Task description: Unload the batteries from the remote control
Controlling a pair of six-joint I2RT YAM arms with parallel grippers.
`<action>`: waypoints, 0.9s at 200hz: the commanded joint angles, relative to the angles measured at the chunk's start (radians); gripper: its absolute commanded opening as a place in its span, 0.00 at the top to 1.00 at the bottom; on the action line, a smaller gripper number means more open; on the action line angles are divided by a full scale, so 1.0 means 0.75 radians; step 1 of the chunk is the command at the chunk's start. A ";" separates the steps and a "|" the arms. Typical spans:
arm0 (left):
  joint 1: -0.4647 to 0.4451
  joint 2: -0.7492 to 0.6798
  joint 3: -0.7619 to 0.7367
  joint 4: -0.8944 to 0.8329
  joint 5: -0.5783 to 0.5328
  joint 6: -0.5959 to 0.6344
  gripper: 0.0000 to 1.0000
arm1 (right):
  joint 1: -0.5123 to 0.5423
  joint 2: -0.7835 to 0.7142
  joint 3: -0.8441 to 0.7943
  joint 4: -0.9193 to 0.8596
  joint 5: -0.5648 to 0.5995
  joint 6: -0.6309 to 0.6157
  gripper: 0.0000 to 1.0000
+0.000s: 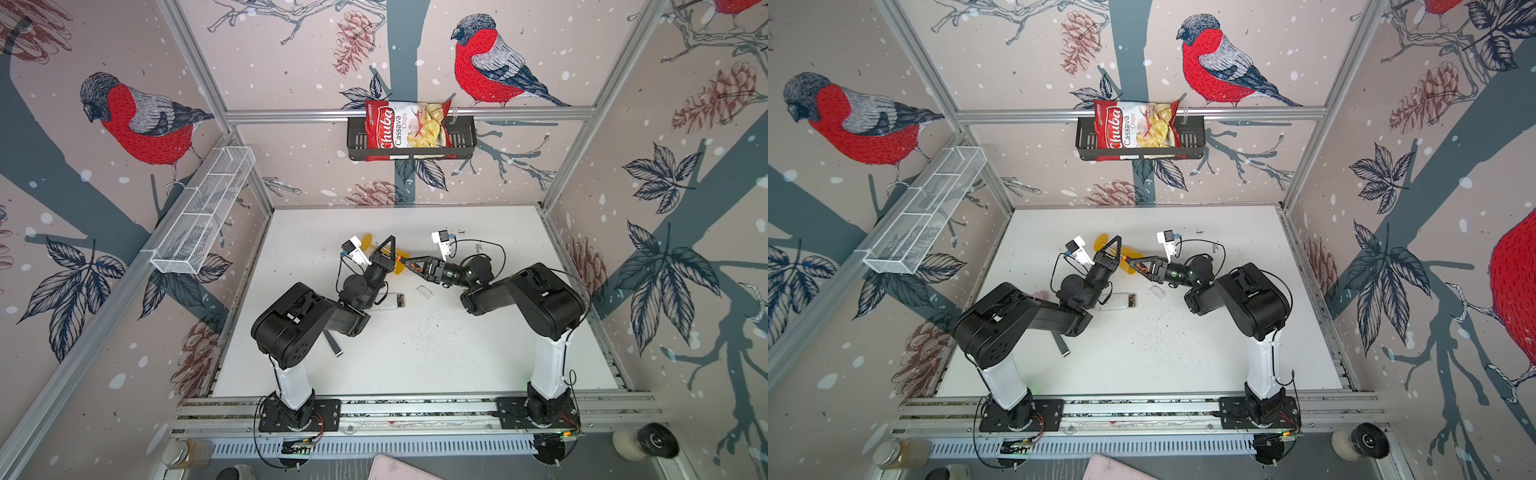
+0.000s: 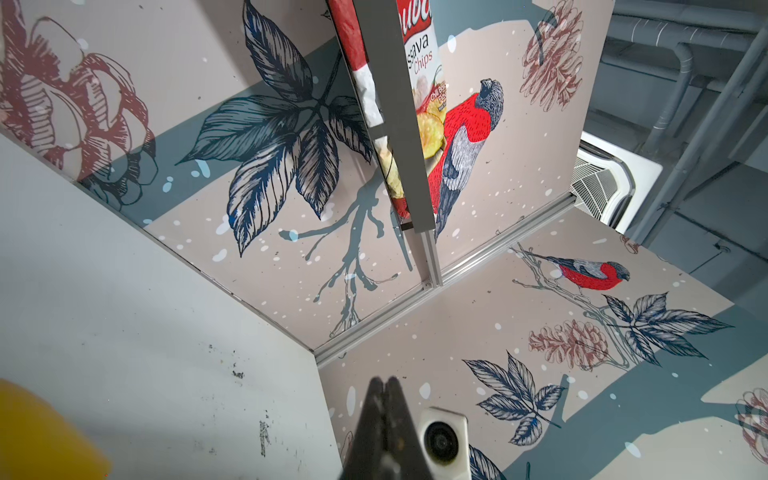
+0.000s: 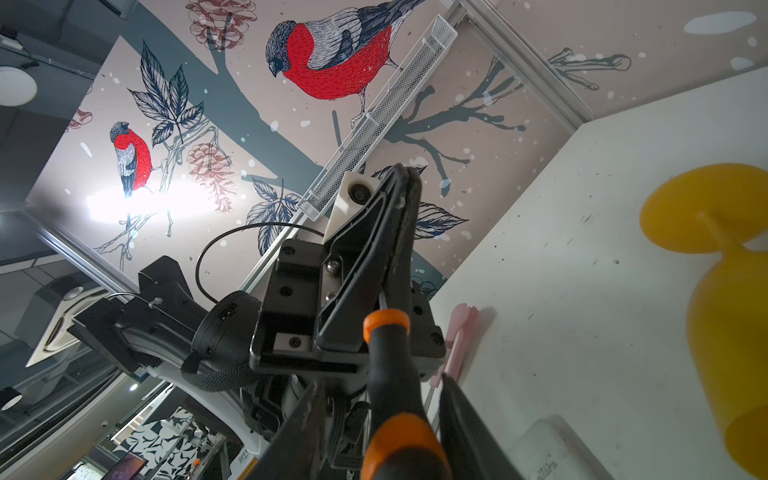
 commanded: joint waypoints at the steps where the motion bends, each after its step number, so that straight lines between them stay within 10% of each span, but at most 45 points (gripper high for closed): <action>1: 0.001 0.010 -0.001 0.176 0.009 0.047 1.00 | -0.003 0.021 0.011 0.164 -0.039 0.030 0.54; 180: -0.010 0.053 0.026 0.257 0.128 0.042 1.00 | -0.012 0.048 -0.004 0.272 0.066 0.068 0.87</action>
